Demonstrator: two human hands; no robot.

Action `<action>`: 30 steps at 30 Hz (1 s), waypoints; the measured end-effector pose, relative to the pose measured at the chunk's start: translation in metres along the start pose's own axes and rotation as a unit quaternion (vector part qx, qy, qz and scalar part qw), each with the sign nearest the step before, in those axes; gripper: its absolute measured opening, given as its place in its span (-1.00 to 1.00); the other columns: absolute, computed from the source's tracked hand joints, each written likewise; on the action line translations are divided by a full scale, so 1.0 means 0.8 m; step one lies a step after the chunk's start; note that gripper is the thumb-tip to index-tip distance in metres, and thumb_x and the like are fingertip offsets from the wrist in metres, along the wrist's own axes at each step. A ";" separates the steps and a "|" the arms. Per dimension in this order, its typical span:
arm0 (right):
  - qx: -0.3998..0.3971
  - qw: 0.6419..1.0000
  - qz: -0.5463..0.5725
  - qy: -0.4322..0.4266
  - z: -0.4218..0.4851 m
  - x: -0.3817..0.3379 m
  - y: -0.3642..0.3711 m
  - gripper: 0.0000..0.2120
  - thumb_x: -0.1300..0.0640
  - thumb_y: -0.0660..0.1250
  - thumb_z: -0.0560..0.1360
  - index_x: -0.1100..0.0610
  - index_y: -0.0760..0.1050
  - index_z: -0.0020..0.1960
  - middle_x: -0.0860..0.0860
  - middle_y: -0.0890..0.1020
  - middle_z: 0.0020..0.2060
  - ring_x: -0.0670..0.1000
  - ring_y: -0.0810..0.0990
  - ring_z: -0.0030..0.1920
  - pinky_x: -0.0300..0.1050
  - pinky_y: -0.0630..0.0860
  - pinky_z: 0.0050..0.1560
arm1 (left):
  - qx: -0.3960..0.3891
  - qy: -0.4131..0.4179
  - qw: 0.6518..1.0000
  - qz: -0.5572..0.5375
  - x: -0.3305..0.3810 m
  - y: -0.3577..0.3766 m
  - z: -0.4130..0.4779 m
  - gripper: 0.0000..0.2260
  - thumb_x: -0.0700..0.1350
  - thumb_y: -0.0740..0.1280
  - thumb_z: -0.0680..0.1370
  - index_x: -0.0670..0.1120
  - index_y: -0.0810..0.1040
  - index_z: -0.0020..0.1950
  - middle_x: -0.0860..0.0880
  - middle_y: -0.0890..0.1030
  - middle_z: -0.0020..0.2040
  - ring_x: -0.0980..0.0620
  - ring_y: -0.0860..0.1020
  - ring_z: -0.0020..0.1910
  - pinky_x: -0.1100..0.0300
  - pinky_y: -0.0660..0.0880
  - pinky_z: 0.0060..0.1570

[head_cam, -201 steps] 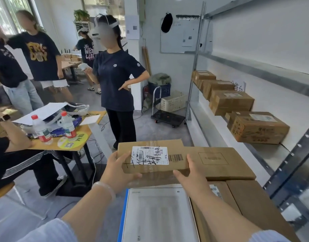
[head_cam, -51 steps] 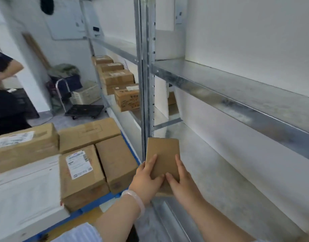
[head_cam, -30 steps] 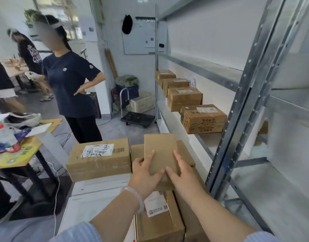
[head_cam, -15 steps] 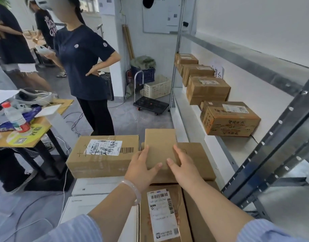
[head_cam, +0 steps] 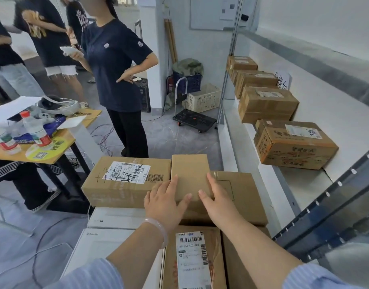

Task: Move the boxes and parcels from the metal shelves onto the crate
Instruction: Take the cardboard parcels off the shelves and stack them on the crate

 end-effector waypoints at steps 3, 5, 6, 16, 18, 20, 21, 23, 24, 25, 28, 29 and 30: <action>-0.015 1.000 -0.007 0.014 0.002 0.000 0.001 -0.37 -0.19 0.19 0.57 -0.27 -0.05 0.53 -0.09 0.15 0.52 -0.02 0.18 0.48 0.01 0.19 0.43 | -0.006 -0.004 1.000 0.008 0.001 -0.003 0.003 -0.35 0.39 0.00 0.50 0.17 0.05 0.54 0.08 0.29 0.47 0.00 0.13 0.50 -0.08 0.09 0.44; -0.016 1.000 -0.013 0.016 0.002 -0.001 0.001 -0.37 -0.20 0.18 0.57 -0.27 -0.06 0.53 -0.09 0.15 0.53 -0.02 0.18 0.48 0.02 0.19 0.42 | -0.013 -0.003 1.000 0.012 0.002 -0.004 0.004 -0.36 0.39 0.01 0.51 0.17 0.05 0.54 0.07 0.29 0.48 0.00 0.14 0.49 -0.07 0.11 0.43; -0.013 1.000 -0.015 0.014 0.001 -0.002 0.000 -0.37 -0.20 0.19 0.57 -0.27 -0.06 0.53 -0.09 0.15 0.53 -0.02 0.18 0.48 0.01 0.19 0.42 | -0.015 -0.002 1.000 0.013 0.002 -0.005 0.004 -0.36 0.38 0.02 0.51 0.17 0.05 0.54 0.06 0.28 0.48 0.00 0.14 0.49 -0.07 0.11 0.43; 0.072 0.991 -0.099 -0.055 -0.046 -0.024 -0.027 -0.38 -0.21 0.21 0.55 -0.27 0.02 0.52 -0.15 0.04 0.55 -0.11 0.04 0.52 0.04 0.20 0.45 | -0.019 0.109 0.993 0.048 0.028 -0.030 -0.002 -0.38 0.39 0.01 0.51 0.24 -0.02 0.53 0.00 0.01 0.58 -0.05 -0.01 0.54 -0.09 -0.06 0.47; 0.101 0.983 -0.138 -0.061 -0.064 -0.029 -0.037 -0.36 -0.21 0.23 0.54 -0.26 0.02 0.53 -0.15 0.03 0.55 -0.10 0.01 0.52 -0.02 0.13 0.45 | -0.011 0.146 0.988 0.052 0.043 -0.036 -0.001 -0.38 0.39 0.03 0.51 0.26 -0.03 0.52 0.01 0.02 0.58 -0.05 -0.02 0.53 -0.09 -0.10 0.46; 0.141 0.972 -0.180 -0.062 -0.088 -0.029 -0.051 -0.34 -0.23 0.24 0.52 -0.24 0.01 0.53 -0.14 0.02 0.56 -0.10 -0.02 0.53 -0.07 0.06 0.45 | -0.001 0.188 0.980 0.058 0.061 -0.038 -0.003 -0.37 0.38 0.04 0.50 0.26 -0.05 0.52 0.02 0.02 0.58 -0.05 -0.02 0.53 -0.09 -0.13 0.46; 0.160 0.964 -0.205 -0.055 -0.101 -0.025 -0.058 -0.32 -0.25 0.23 0.52 -0.24 0.00 0.53 -0.14 0.00 0.56 -0.09 -0.03 0.53 -0.07 0.04 0.45 | 0.002 0.211 0.976 0.061 0.072 -0.035 -0.006 -0.36 0.38 0.05 0.50 0.26 -0.05 0.52 0.02 0.02 0.58 -0.05 -0.02 0.53 -0.10 -0.13 0.46; 0.192 0.948 -0.252 -0.026 -0.133 -0.008 -0.068 -0.28 -0.31 0.21 0.49 -0.23 -0.04 0.54 -0.13 -0.06 0.56 -0.06 -0.06 0.53 -0.04 0.00 0.48 | -0.003 0.259 0.964 0.063 0.097 -0.025 -0.020 -0.35 0.37 0.06 0.49 0.24 -0.05 0.53 0.01 0.02 0.58 -0.06 -0.02 0.53 -0.12 -0.13 0.48; 0.204 0.940 -0.272 -0.004 -0.151 0.004 -0.071 -0.25 -0.35 0.20 0.47 -0.23 -0.08 0.54 -0.13 -0.10 0.56 -0.06 -0.09 0.53 -0.03 -0.04 0.49 | -0.010 0.282 0.957 0.059 0.111 -0.017 -0.030 -0.34 0.36 0.07 0.49 0.24 -0.05 0.53 0.01 0.00 0.58 -0.06 -0.03 0.53 -0.12 -0.14 0.48; 0.214 0.932 -0.292 0.020 -0.169 0.017 -0.073 -0.21 -0.39 0.18 0.45 -0.24 -0.12 0.54 -0.13 -0.14 0.56 -0.05 -0.13 0.53 -0.03 -0.10 0.48 | -0.019 0.303 0.951 0.053 0.126 -0.009 -0.043 -0.34 0.36 0.09 0.49 0.25 -0.06 0.53 0.02 -0.02 0.58 -0.05 -0.05 0.54 -0.12 -0.16 0.47; 0.239 0.905 -0.343 0.081 -0.232 0.052 -0.084 -0.14 -0.46 0.15 0.40 -0.24 -0.21 0.53 -0.11 -0.22 0.55 -0.03 -0.21 0.53 0.00 -0.22 0.45 | -0.047 0.364 0.929 0.045 0.171 0.015 -0.090 -0.31 0.35 0.13 0.49 0.26 -0.11 0.53 0.06 -0.08 0.58 -0.01 -0.11 0.54 -0.13 -0.21 0.45; 0.251 0.896 -0.353 0.096 -0.254 0.060 -0.090 -0.13 -0.46 0.16 0.40 -0.24 -0.22 0.52 -0.09 -0.22 0.56 -0.01 -0.20 0.54 0.03 -0.21 0.47 | -0.056 0.385 0.920 0.047 0.186 0.021 -0.109 -0.30 0.35 0.14 0.48 0.26 -0.11 0.52 0.06 -0.08 0.58 -0.01 -0.11 0.54 -0.13 -0.21 0.45; 0.266 0.888 -0.360 0.109 -0.275 0.066 -0.098 -0.13 -0.44 0.17 0.41 -0.24 -0.24 0.52 -0.07 -0.21 0.56 0.01 -0.20 0.54 0.06 -0.20 0.48 | -0.065 0.404 0.911 0.049 0.201 0.027 -0.128 -0.29 0.35 0.16 0.48 0.26 -0.12 0.52 0.05 -0.08 0.58 -0.01 -0.12 0.54 -0.14 -0.21 0.44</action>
Point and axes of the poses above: each hand's wrist, its own z-axis towards the middle knuckle, its own y-axis out of the palm, x = y × z, the point moved 6 cm from there along z, towards the middle knuckle
